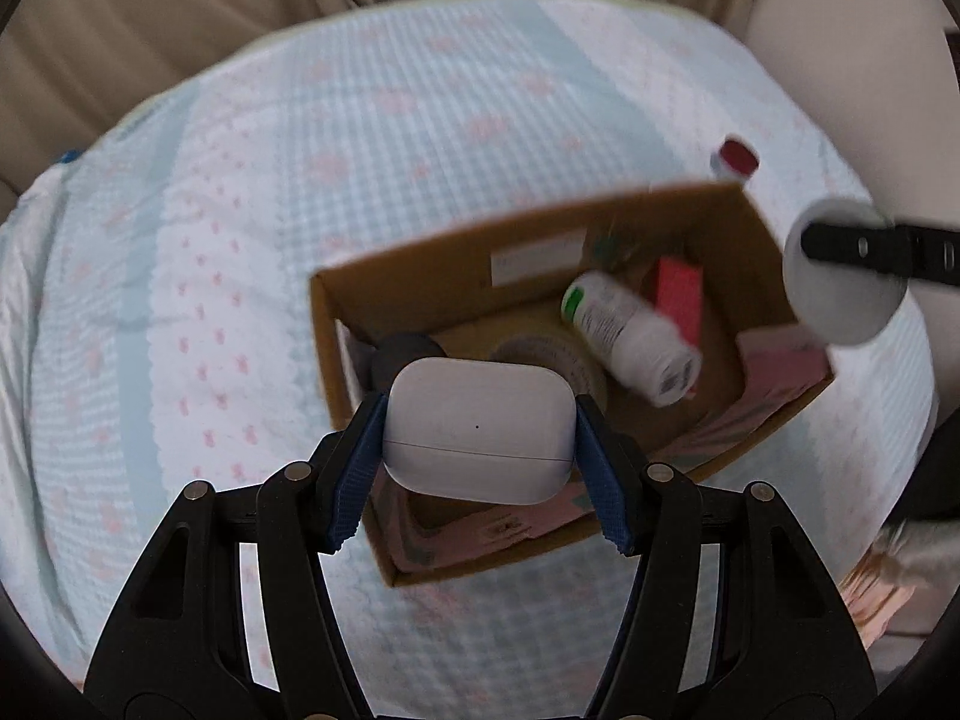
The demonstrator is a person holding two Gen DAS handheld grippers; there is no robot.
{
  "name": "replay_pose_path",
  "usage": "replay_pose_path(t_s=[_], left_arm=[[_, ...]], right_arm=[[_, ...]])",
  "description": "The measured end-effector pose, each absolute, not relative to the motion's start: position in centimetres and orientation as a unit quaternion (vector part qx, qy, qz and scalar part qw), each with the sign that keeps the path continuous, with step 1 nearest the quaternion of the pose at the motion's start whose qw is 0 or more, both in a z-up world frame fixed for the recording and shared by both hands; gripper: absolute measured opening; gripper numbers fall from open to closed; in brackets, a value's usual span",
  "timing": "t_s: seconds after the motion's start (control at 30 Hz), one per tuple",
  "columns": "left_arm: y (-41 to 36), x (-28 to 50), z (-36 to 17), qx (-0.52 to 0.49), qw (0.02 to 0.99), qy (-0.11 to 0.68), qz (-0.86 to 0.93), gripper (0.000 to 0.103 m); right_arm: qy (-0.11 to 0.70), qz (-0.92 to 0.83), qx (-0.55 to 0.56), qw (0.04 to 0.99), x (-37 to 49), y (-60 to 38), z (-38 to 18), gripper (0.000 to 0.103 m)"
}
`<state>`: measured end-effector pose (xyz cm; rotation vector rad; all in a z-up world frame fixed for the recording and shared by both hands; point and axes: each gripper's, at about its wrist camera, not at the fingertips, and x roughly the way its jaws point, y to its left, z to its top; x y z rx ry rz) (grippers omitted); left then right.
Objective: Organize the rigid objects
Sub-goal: 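Carry earbud case and green jar into the cardboard box and release both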
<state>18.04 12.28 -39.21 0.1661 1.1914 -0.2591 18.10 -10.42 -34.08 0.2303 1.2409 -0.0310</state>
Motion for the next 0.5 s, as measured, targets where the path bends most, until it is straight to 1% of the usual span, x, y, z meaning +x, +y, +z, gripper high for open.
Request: replay_pose_path(t_s=[0.2,0.4,0.5], left_arm=[[12.2,18.8,-43.6,0.097,0.795,0.587,-0.118,0.058],[12.1,19.1,-45.1,0.118,0.781,0.601,-0.124,0.058],[11.9,19.6,-45.2,0.105,0.773,0.609,-0.144,0.059]], right_arm=[[0.609,-0.026,0.107,0.786,19.5,-10.8,-39.0,0.054],[0.631,-0.038,0.107,0.767,19.2,-10.7,-42.1,0.054],[0.636,-0.051,0.114,0.761,18.9,-10.9,-42.8,0.054]])
